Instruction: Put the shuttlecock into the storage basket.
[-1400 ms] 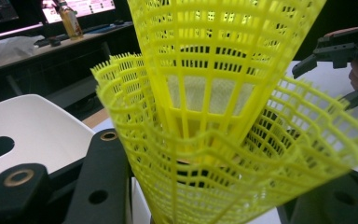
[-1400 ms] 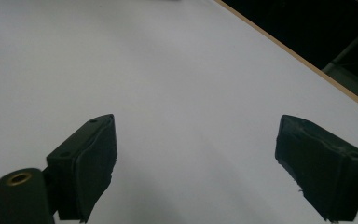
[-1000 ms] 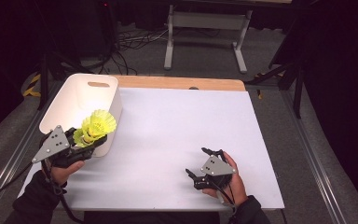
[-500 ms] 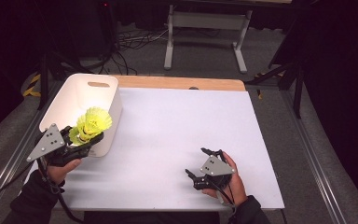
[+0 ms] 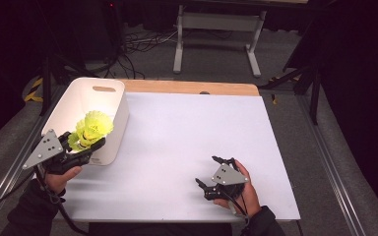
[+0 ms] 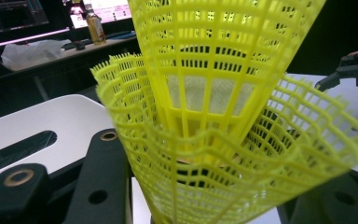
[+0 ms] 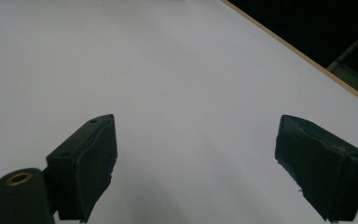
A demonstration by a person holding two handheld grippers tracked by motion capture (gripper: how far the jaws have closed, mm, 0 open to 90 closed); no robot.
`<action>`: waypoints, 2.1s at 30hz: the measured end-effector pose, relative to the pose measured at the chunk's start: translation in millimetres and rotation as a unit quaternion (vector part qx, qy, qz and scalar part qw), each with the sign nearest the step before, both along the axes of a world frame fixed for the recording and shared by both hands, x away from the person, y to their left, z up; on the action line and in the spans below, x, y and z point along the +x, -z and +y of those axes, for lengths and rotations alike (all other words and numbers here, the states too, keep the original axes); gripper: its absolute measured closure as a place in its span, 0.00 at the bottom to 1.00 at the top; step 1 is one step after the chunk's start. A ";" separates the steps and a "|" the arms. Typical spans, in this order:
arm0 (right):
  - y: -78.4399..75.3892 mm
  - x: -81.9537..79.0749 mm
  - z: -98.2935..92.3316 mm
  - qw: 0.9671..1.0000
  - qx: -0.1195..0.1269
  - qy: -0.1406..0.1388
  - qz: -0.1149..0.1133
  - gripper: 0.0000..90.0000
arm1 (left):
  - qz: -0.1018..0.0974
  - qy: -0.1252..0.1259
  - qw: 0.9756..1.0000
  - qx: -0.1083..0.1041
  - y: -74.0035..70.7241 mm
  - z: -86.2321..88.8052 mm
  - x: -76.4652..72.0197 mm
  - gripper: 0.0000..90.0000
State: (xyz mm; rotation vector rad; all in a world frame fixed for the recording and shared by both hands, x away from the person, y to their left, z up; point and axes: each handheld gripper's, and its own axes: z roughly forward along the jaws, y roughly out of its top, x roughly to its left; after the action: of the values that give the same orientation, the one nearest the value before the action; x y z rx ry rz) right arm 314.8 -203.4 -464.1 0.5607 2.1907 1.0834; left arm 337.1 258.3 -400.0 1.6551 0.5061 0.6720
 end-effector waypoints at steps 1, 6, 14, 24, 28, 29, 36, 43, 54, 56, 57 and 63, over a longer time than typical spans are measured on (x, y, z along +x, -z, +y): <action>-0.1 0.0 0.1 1.000 0.002 -0.001 0.001 0.15 | 0.000 0.000 1.000 0.004 -0.3 1.5 0.6 0.61; 0.4 0.6 0.2 1.000 0.005 -0.002 0.004 0.15 | 0.003 -0.008 1.000 -0.003 -1.8 7.0 1.2 0.61; 1.3 2.0 0.2 1.000 0.011 -0.001 0.010 0.15 | 0.015 -0.019 1.000 -0.014 -9.5 16.9 5.6 0.61; 3.0 4.0 0.6 1.000 0.010 0.002 0.016 0.16 | 0.038 -0.035 0.999 0.004 -20.7 24.2 19.8 0.61; 3.9 4.9 0.4 1.000 0.008 0.002 0.018 0.16 | 0.054 -0.048 0.997 0.010 -27.3 26.8 30.6 0.61; 3.9 4.9 0.4 1.000 0.008 0.002 0.018 0.16 | 0.054 -0.048 0.997 0.010 -27.3 26.8 30.6 0.61; 4.5 5.5 -0.6 1.000 0.008 0.002 0.020 0.16 | 0.068 -0.050 0.996 0.010 -33.1 29.1 47.2 0.60; 5.1 7.7 -2.2 1.000 0.009 0.005 0.021 0.16 | 0.073 -0.053 0.996 0.019 -45.1 26.2 51.9 0.60; 7.1 10.6 -4.2 1.000 0.009 0.007 0.026 0.16 | 0.094 -0.058 0.993 0.028 -59.0 22.6 84.7 0.60; 8.1 12.2 -5.3 0.999 0.010 0.008 0.029 0.16 | 0.100 -0.062 0.993 0.029 -60.9 22.3 92.4 0.60; 8.1 12.2 -5.3 0.999 0.010 0.008 0.029 0.16 | 0.100 -0.062 0.993 0.029 -60.9 22.3 92.4 0.60; 9.1 14.1 -6.5 0.999 0.010 0.010 0.032 0.16 | 0.113 -0.070 0.991 0.034 -65.0 21.5 114.2 0.60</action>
State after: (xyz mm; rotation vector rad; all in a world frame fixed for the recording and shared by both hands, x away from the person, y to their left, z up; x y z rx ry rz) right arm 328.8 -209.9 -473.2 0.6332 2.2263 1.0928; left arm 451.3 279.8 -334.9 1.7824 0.7746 0.6119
